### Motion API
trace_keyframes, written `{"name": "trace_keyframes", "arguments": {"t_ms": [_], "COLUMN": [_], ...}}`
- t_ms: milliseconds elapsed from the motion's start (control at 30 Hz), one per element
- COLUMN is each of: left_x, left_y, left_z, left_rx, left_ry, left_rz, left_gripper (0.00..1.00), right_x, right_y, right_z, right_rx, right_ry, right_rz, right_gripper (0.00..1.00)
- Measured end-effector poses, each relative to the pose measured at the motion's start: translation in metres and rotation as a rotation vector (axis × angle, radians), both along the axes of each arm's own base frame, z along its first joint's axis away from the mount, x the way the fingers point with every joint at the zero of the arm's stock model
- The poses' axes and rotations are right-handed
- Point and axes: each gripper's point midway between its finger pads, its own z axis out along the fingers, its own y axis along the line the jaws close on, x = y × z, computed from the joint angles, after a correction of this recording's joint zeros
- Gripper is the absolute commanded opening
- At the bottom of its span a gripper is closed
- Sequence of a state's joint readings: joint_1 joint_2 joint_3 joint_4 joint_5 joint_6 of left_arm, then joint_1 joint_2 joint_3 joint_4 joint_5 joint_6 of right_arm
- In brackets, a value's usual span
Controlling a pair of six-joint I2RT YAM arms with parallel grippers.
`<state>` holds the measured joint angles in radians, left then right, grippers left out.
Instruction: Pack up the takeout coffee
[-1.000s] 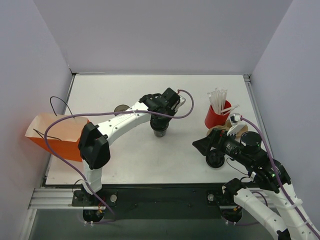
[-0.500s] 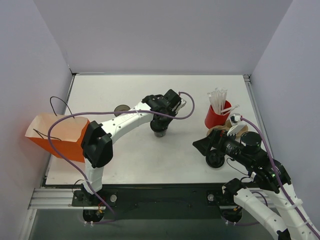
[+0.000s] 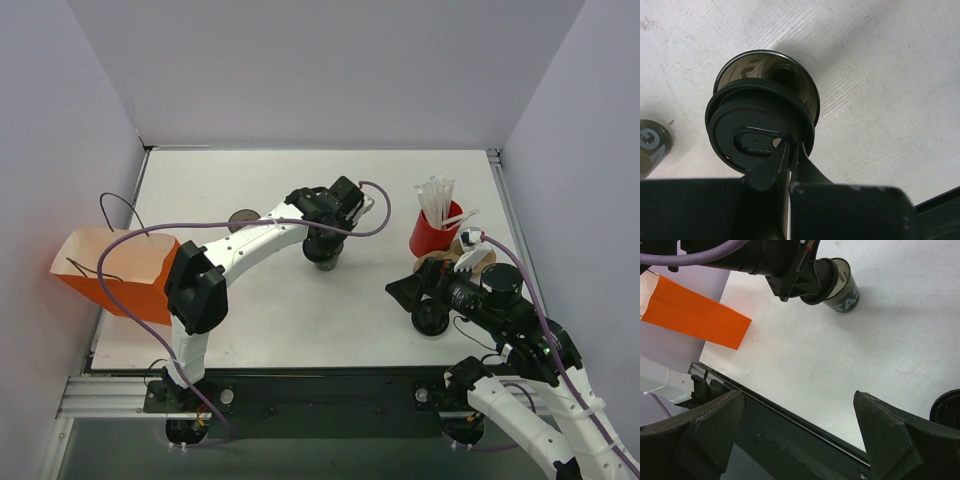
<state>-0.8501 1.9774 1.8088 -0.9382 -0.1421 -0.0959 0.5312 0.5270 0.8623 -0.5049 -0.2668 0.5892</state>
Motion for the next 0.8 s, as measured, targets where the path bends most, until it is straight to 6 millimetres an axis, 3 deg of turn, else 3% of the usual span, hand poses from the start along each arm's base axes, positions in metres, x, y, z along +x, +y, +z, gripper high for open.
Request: {"name": "trace_keyframes", "arguments": {"t_ms": [367,800], "left_x": [0.004,0.002], "left_y": [-0.012,-0.011], "left_z": [0.022,0.005], "left_rx": [-0.037,0.009], "left_ry": [-0.036,0.004], "left_rz": [-0.011,-0.013], "left_gripper": [0.08,0.11], "right_x": [0.0,-0.001], "right_y": [0.0,-0.001], "right_z": [0.0,0.002], "right_rx": [0.0,0.004], "right_ry": [0.0,-0.007], "right_rz": [0.001,0.0], "right_gripper": [0.97,0.98]}}
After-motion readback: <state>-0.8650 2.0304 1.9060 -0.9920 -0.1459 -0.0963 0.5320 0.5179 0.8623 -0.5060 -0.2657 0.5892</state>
